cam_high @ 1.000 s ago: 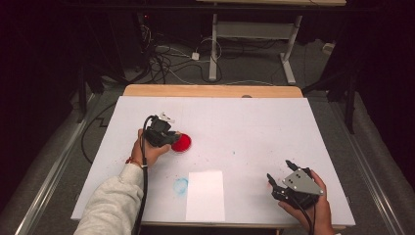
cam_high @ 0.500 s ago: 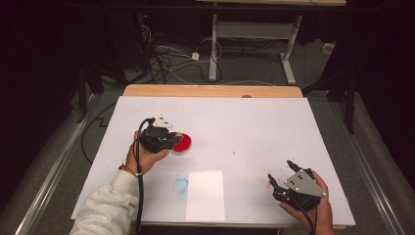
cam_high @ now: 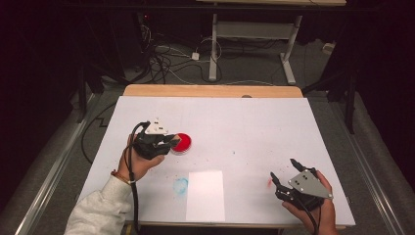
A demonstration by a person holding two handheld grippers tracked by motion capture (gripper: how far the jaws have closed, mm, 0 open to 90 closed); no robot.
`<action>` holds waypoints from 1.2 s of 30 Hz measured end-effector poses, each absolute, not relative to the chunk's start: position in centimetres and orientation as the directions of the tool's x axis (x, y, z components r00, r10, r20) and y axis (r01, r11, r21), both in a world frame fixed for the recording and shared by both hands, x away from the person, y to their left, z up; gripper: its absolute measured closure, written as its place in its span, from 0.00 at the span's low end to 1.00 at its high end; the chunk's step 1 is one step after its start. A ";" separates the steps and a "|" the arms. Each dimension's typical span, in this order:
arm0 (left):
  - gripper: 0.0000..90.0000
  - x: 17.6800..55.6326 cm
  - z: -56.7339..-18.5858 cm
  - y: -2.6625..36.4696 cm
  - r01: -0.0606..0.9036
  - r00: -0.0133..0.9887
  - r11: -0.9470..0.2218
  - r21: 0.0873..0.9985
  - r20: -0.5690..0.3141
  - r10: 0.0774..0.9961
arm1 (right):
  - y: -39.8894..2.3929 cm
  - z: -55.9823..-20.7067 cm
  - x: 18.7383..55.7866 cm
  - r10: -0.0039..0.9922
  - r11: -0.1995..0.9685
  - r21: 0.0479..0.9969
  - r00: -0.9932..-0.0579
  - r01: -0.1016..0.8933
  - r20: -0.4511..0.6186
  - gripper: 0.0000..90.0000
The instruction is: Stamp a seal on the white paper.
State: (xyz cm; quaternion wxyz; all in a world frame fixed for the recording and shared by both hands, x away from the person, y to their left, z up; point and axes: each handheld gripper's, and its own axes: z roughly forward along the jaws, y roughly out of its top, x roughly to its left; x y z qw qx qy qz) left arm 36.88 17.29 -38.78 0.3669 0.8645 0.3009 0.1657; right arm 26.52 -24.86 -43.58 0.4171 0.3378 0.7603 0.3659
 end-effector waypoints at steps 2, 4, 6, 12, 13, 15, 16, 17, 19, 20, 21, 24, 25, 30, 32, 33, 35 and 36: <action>0.82 36.4 -38.6 17.2 0.387 0.773 -0.551 0.740 0.065 0.631 | -24.9 -43.6 26.5 0.819 0.504 0.838 -0.424 0.209 -0.387 0.33; 0.82 36.0 -38.5 17.0 0.373 0.785 -0.566 0.736 0.075 0.615 | -24.8 -43.6 26.5 0.817 0.507 0.837 -0.425 0.208 -0.389 0.33; 0.82 35.5 -38.4 16.9 0.361 0.793 -0.572 0.736 0.080 0.604 | -24.8 -43.6 26.5 0.816 0.508 0.836 -0.428 0.207 -0.389 0.33; 0.82 34.5 -38.0 16.9 0.336 0.810 -0.581 0.741 0.088 0.580 | -24.7 -43.7 26.5 0.814 0.509 0.836 -0.433 0.206 -0.389 0.32; 0.82 34.4 -38.0 16.9 0.332 0.812 -0.581 0.743 0.088 0.576 | -24.7 -43.7 26.5 0.814 0.508 0.836 -0.433 0.206 -0.387 0.32; 0.82 34.1 -38.0 17.0 0.326 0.816 -0.582 0.745 0.089 0.571 | -24.7 -43.7 26.6 0.814 0.506 0.838 -0.434 0.206 -0.385 0.32; 0.82 33.9 -38.0 17.0 0.321 0.819 -0.582 0.747 0.089 0.566 | -24.7 -43.7 26.6 0.814 0.506 0.838 -0.435 0.205 -0.385 0.32; 0.82 33.7 -38.0 17.0 0.319 0.822 -0.584 0.746 0.089 0.562 | -24.6 -43.7 26.6 0.813 0.507 0.838 -0.437 0.204 -0.385 0.32; 0.82 33.4 -38.1 17.0 0.313 0.828 -0.590 0.745 0.090 0.554 | -24.5 -43.6 26.7 0.813 0.504 0.839 -0.439 0.204 -0.381 0.32; 0.82 33.3 -38.2 17.0 0.309 0.830 -0.591 0.745 0.092 0.550 | -24.5 -43.6 26.8 0.813 0.503 0.840 -0.441 0.203 -0.380 0.32; 0.82 33.2 -38.2 17.1 0.310 0.830 -0.589 0.746 0.090 0.550 | -24.5 -43.6 26.8 0.814 0.500 0.842 -0.443 0.203 -0.376 0.32; 0.82 32.9 -38.4 17.2 0.309 0.834 -0.588 0.747 0.084 0.545 | -24.3 -43.7 27.0 0.811 0.504 0.839 -0.448 0.208 -0.376 0.32; 0.82 32.8 -38.5 17.2 0.309 0.835 -0.590 0.746 0.084 0.544 | -24.3 -43.7 27.0 0.810 0.504 0.839 -0.451 0.206 -0.376 0.32; 0.82 32.0 -38.6 17.2 0.298 0.845 -0.597 0.745 0.085 0.528 | -24.1 -43.6 26.9 0.807 0.504 0.840 -0.456 0.202 -0.375 0.32; 0.82 31.8 -38.7 17.1 0.293 0.851 -0.603 0.741 0.085 0.518 | -24.1 -43.7 26.9 0.806 0.505 0.839 -0.456 0.201 -0.376 0.32; 0.82 31.7 -38.7 17.1 0.290 0.852 -0.605 0.742 0.088 0.517 | -24.1 -43.7 26.9 0.806 0.506 0.839 -0.456 0.201 -0.377 0.32; 0.82 31.5 -38.8 17.0 0.288 0.857 -0.608 0.740 0.085 0.508 | -24.1 -43.7 26.9 0.805 0.507 0.838 -0.457 0.202 -0.378 0.32; 0.82 31.5 -38.9 17.0 0.287 0.859 -0.612 0.737 0.085 0.505 | -24.1 -43.7 26.9 0.807 0.507 0.838 -0.454 0.202 -0.378 0.33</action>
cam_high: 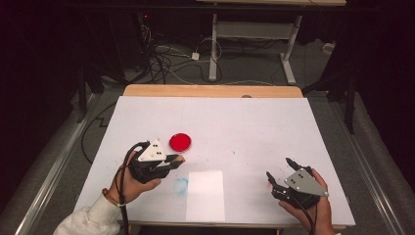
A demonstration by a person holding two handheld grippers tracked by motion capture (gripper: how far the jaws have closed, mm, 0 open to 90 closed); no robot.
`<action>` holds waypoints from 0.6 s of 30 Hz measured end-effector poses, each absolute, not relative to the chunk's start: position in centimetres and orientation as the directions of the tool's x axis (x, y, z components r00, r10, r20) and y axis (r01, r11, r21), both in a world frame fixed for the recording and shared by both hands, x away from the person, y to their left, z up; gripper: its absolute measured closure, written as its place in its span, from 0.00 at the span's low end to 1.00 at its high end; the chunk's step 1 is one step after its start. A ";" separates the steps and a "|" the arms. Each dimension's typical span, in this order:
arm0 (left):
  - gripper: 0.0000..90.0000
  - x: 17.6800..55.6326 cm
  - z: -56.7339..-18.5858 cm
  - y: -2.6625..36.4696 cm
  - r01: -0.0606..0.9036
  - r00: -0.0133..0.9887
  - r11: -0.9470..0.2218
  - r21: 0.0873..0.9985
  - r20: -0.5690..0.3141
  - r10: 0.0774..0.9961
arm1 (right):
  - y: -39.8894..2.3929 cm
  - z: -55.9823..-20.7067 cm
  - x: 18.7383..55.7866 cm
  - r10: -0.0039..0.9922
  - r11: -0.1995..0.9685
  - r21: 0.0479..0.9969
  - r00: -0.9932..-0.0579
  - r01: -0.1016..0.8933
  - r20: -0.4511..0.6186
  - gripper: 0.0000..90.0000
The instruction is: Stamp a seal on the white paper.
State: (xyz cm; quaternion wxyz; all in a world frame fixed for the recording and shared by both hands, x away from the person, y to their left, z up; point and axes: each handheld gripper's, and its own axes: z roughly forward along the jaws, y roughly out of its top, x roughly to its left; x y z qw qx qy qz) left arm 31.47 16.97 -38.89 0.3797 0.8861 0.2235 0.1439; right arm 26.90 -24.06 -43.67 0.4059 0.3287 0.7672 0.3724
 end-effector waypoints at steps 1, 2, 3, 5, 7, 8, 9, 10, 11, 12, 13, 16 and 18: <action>0.82 31.4 -39.0 17.0 0.286 0.860 -0.614 0.736 0.086 0.504 | -24.1 -43.7 26.9 0.807 0.507 0.838 -0.454 0.202 -0.378 0.33; 0.82 31.4 -39.0 16.9 0.285 0.863 -0.617 0.734 0.084 0.499 | -24.0 -43.7 26.9 0.807 0.506 0.838 -0.455 0.202 -0.378 0.33; 0.82 31.3 -39.1 16.9 0.284 0.865 -0.619 0.732 0.083 0.496 | -24.0 -43.7 26.9 0.806 0.507 0.838 -0.456 0.202 -0.378 0.33; 0.82 31.1 -39.1 16.8 0.280 0.868 -0.621 0.732 0.084 0.490 | -24.0 -43.7 26.9 0.804 0.508 0.838 -0.459 0.200 -0.378 0.33; 0.82 30.9 -39.2 16.6 0.270 0.874 -0.630 0.728 0.088 0.477 | -23.9 -43.7 26.9 0.803 0.510 0.836 -0.460 0.201 -0.379 0.33; 0.82 30.7 -39.3 16.5 0.269 0.876 -0.631 0.727 0.087 0.474 | -23.9 -43.7 27.0 0.802 0.510 0.836 -0.462 0.200 -0.379 0.33; 0.82 30.6 -39.3 16.4 0.265 0.880 -0.635 0.726 0.087 0.467 | -23.9 -43.7 27.0 0.802 0.510 0.836 -0.463 0.201 -0.378 0.33; 0.82 30.5 -39.3 16.3 0.260 0.882 -0.641 0.722 0.093 0.462 | -23.9 -43.8 27.0 0.801 0.511 0.836 -0.464 0.201 -0.378 0.33; 0.82 30.4 -39.4 16.2 0.259 0.883 -0.641 0.722 0.092 0.461 | -23.8 -43.8 27.0 0.801 0.511 0.835 -0.465 0.202 -0.378 0.33; 0.82 30.4 -39.4 16.1 0.258 0.886 -0.644 0.721 0.089 0.454 | -23.8 -43.8 27.0 0.799 0.513 0.835 -0.465 0.200 -0.380 0.33; 0.82 30.3 -39.5 16.0 0.255 0.888 -0.647 0.719 0.090 0.450 | -23.8 -43.7 27.0 0.799 0.514 0.834 -0.466 0.199 -0.381 0.33; 0.82 30.2 -39.7 15.7 0.250 0.894 -0.660 0.708 0.092 0.438 | -23.7 -43.8 27.0 0.800 0.511 0.835 -0.467 0.201 -0.377 0.33; 0.82 30.0 -39.9 15.4 0.248 0.895 -0.666 0.703 0.096 0.435 | -23.7 -43.8 27.0 0.798 0.512 0.835 -0.472 0.203 -0.375 0.33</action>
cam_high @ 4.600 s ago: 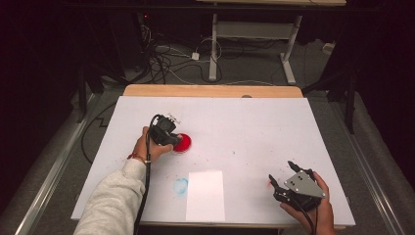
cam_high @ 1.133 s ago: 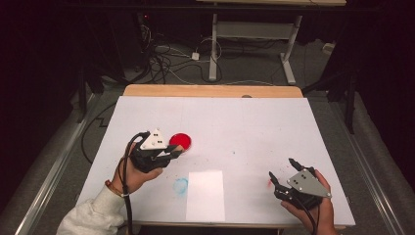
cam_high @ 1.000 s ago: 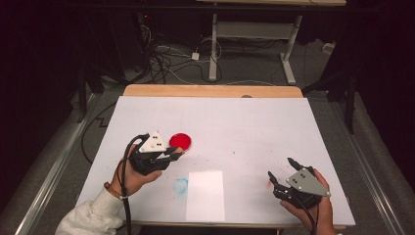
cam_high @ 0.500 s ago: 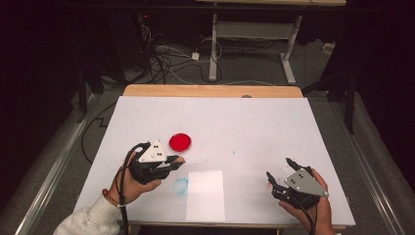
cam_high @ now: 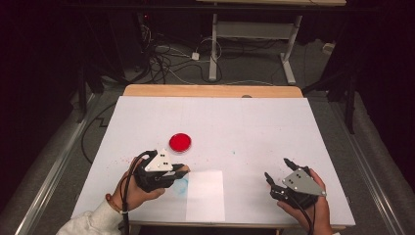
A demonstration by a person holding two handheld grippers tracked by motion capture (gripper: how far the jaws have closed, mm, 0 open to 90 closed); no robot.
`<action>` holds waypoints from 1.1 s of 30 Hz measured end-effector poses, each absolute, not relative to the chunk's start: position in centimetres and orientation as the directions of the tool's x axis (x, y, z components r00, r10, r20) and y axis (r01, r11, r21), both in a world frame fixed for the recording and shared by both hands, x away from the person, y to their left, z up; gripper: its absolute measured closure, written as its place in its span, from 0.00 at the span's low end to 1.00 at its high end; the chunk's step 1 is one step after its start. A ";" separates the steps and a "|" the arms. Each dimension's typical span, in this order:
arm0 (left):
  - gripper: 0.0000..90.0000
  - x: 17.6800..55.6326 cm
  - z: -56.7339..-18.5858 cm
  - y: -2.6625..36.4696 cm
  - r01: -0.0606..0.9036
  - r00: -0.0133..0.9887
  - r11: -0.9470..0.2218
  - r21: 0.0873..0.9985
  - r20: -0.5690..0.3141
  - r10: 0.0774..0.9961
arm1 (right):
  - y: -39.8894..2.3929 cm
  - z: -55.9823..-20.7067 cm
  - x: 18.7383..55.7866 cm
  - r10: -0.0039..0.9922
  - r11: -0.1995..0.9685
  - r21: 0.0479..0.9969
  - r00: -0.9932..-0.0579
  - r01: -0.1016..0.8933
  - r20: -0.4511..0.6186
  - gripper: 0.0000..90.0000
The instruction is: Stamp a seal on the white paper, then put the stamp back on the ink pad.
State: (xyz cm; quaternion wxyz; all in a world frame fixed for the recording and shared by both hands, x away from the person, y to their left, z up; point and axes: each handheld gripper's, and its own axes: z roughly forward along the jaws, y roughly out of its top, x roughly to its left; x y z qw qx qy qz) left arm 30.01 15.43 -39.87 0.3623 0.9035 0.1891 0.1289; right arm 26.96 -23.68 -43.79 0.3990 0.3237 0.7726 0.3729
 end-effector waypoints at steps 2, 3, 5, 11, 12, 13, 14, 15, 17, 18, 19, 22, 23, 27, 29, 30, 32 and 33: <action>0.82 29.9 -40.0 15.2 0.242 0.902 -0.673 0.699 0.093 0.422 | -23.7 -43.8 26.9 0.795 0.515 0.833 -0.475 0.202 -0.377 0.33; 0.82 29.8 -40.1 15.0 0.242 0.904 -0.673 0.699 0.090 0.418 | -23.6 -43.8 26.9 0.794 0.517 0.832 -0.476 0.201 -0.378 0.33; 0.82 29.8 -40.3 14.8 0.236 0.909 -0.684 0.691 0.092 0.406 | -23.6 -43.8 26.9 0.794 0.516 0.833 -0.476 0.200 -0.378 0.33; 0.82 29.8 -41.1 14.0 0.235 0.922 -0.697 0.677 0.072 0.380 | -23.4 -43.9 26.9 0.788 0.526 0.827 -0.482 0.201 -0.384 0.33; 0.82 29.8 -41.2 14.0 0.233 0.924 -0.702 0.673 0.072 0.376 | -23.3 -43.9 26.9 0.787 0.527 0.826 -0.483 0.201 -0.384 0.33; 0.82 29.8 -41.3 13.9 0.236 0.925 -0.700 0.674 0.067 0.375 | -23.3 -43.9 26.9 0.787 0.527 0.826 -0.483 0.201 -0.384 0.33; 0.82 29.9 -41.4 13.8 0.235 0.927 -0.702 0.672 0.062 0.369 | -23.3 -44.0 27.0 0.787 0.527 0.825 -0.483 0.203 -0.384 0.33; 0.82 29.9 -41.5 13.6 0.233 0.929 -0.705 0.670 0.061 0.365 | -23.3 -44.0 27.0 0.788 0.527 0.825 -0.483 0.204 -0.383 0.33; 0.82 29.9 -41.7 13.4 0.230 0.932 -0.710 0.665 0.059 0.357 | -23.4 -44.0 27.0 0.788 0.526 0.825 -0.482 0.205 -0.382 0.33; 0.82 29.9 -41.9 13.3 0.229 0.934 -0.712 0.663 0.058 0.354 | -23.4 -44.0 27.0 0.789 0.525 0.826 -0.482 0.205 -0.382 0.33; 0.82 29.9 -42.0 13.1 0.225 0.935 -0.717 0.660 0.059 0.349 | -23.4 -44.0 27.0 0.789 0.525 0.825 -0.481 0.207 -0.382 0.33; 0.82 29.8 -42.3 12.7 0.224 0.940 -0.725 0.651 0.050 0.336 | -23.5 -44.0 26.9 0.788 0.527 0.824 -0.482 0.207 -0.384 0.33; 0.82 29.8 -42.4 12.5 0.220 0.942 -0.731 0.646 0.053 0.331 | -23.5 -44.0 26.9 0.788 0.528 0.824 -0.481 0.206 -0.385 0.33; 0.82 29.6 -42.9 11.8 0.206 0.949 -0.745 0.635 0.056 0.310 | -23.4 -43.9 26.8 0.787 0.530 0.823 -0.480 0.205 -0.387 0.33; 0.82 29.6 -43.0 11.5 0.203 0.951 -0.745 0.636 0.052 0.304 | -23.3 -43.9 26.8 0.786 0.530 0.824 -0.482 0.202 -0.387 0.33; 0.82 29.7 -43.1 11.3 0.199 0.952 -0.748 0.633 0.055 0.300 | -23.3 -43.9 26.7 0.785 0.531 0.823 -0.482 0.202 -0.389 0.33; 0.82 29.7 -43.3 11.0 0.194 0.956 -0.754 0.627 0.052 0.289 | -23.2 -44.0 26.8 0.782 0.535 0.820 -0.485 0.203 -0.390 0.33; 0.82 29.7 -43.5 10.9 0.194 0.957 -0.754 0.628 0.049 0.287 | -23.2 -44.0 26.8 0.781 0.536 0.820 -0.487 0.202 -0.391 0.33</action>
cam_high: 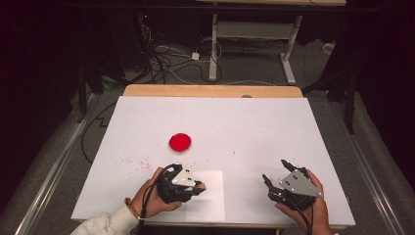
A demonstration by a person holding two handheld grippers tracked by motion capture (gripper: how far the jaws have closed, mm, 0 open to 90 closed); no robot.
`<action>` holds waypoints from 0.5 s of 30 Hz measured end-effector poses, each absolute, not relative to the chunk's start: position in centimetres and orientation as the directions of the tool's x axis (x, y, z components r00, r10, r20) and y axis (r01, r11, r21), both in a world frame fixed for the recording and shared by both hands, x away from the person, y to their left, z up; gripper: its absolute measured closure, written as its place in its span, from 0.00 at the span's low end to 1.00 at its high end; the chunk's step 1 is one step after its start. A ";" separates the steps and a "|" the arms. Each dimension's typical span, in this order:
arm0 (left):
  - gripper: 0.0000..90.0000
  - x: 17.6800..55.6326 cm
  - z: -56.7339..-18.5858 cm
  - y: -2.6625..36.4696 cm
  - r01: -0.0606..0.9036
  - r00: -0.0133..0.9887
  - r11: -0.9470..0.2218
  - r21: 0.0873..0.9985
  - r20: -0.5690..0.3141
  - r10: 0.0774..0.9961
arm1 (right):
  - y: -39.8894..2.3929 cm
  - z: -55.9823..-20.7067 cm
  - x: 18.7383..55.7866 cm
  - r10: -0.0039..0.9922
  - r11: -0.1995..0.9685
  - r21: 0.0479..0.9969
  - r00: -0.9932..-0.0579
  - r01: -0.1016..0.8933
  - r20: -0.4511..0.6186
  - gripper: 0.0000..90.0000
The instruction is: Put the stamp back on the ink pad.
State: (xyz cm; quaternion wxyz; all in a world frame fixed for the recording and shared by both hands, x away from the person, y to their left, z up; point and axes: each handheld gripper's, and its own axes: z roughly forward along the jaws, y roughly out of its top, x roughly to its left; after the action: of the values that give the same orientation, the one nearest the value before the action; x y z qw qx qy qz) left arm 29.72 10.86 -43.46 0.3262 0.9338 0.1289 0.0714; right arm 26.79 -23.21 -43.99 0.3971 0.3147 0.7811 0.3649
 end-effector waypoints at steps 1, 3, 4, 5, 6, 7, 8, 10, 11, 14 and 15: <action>0.82 29.8 -43.6 10.7 0.190 0.958 -0.760 0.622 0.050 0.281 | -23.2 -44.0 26.8 0.781 0.536 0.820 -0.487 0.203 -0.390 0.33; 0.82 30.0 -44.0 10.4 0.191 0.959 -0.766 0.614 0.050 0.279 | -23.3 -44.1 26.8 0.779 0.539 0.817 -0.489 0.203 -0.392 0.33; 0.82 30.1 -44.1 10.2 0.184 0.961 -0.775 0.605 0.054 0.270 | -23.3 -44.1 26.8 0.779 0.539 0.817 -0.490 0.203 -0.392 0.33; 0.82 30.1 -44.3 10.0 0.182 0.962 -0.777 0.603 0.054 0.267 | -23.4 -44.1 26.7 0.780 0.539 0.817 -0.488 0.205 -0.392 0.33; 0.82 30.2 -44.4 9.9 0.183 0.962 -0.777 0.602 0.054 0.268 | -23.4 -44.1 26.7 0.780 0.539 0.817 -0.487 0.205 -0.392 0.33; 0.82 30.3 -44.5 9.8 0.177 0.964 -0.782 0.598 0.055 0.260 | -23.4 -44.1 26.7 0.781 0.540 0.816 -0.485 0.206 -0.394 0.33; 0.82 30.4 -44.6 9.6 0.174 0.965 -0.782 0.598 0.053 0.255 | -23.5 -44.1 26.6 0.782 0.538 0.817 -0.485 0.207 -0.393 0.33; 0.82 30.6 -44.9 9.4 0.167 0.966 -0.789 0.591 0.062 0.251 | -23.5 -44.1 26.4 0.779 0.545 0.813 -0.484 0.206 -0.399 0.33; 0.82 30.7 -45.0 9.3 0.167 0.967 -0.788 0.593 0.056 0.248 | -23.5 -44.1 26.4 0.777 0.548 0.811 -0.483 0.206 -0.403 0.33; 0.82 30.8 -45.3 9.0 0.167 0.969 -0.799 0.578 0.055 0.242 | -23.5 -44.1 26.3 0.778 0.548 0.811 -0.482 0.206 -0.403 0.33; 0.82 30.9 -45.5 8.9 0.168 0.969 -0.803 0.572 0.057 0.242 | -23.5 -44.1 26.2 0.775 0.551 0.809 -0.484 0.204 -0.406 0.33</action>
State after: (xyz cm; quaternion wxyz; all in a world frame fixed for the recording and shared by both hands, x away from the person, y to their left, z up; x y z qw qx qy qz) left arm 30.85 8.94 -45.49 0.2944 0.9474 0.1082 0.0636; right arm 26.20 -23.48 -44.09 0.4007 0.3123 0.7842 0.3563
